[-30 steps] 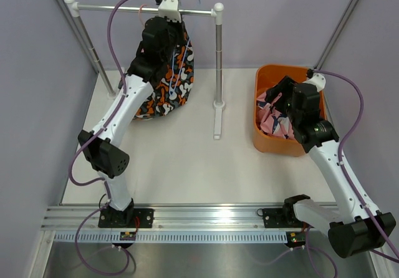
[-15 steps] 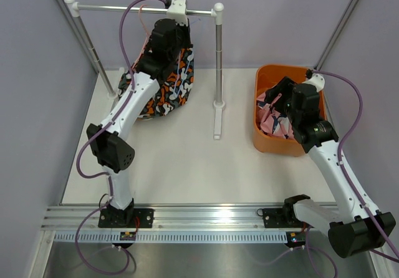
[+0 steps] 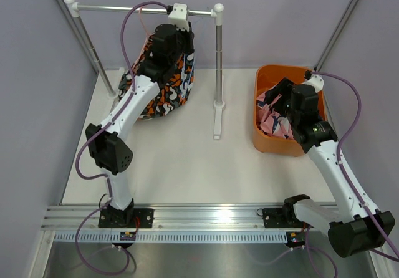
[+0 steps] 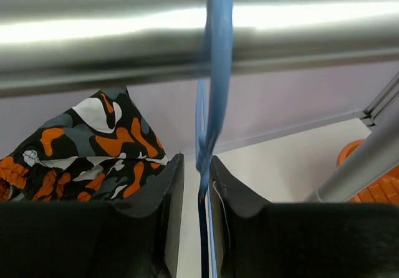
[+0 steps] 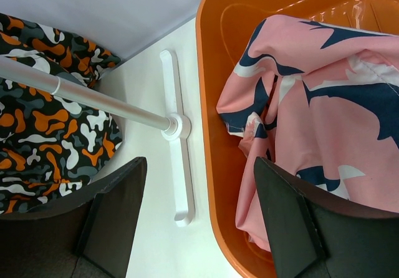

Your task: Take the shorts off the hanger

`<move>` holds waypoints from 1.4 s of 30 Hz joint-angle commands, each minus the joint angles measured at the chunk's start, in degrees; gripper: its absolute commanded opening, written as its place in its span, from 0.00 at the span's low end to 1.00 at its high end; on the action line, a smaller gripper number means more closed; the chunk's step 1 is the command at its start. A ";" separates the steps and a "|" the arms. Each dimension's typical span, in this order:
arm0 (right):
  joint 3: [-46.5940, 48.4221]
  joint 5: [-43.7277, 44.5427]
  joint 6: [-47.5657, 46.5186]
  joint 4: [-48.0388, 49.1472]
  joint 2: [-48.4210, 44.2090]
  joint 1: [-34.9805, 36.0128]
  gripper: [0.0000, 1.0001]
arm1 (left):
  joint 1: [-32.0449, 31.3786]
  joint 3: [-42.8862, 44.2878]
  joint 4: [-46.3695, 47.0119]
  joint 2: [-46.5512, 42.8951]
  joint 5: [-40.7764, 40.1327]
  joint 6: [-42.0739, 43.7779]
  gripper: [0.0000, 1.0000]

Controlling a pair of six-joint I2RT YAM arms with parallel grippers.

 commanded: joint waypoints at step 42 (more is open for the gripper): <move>-0.85 -1.61 -1.24 3.43 1.19 -0.13 0.78 | 4.50 -26.50 8.73 -28.65 -20.52 -1.94 0.47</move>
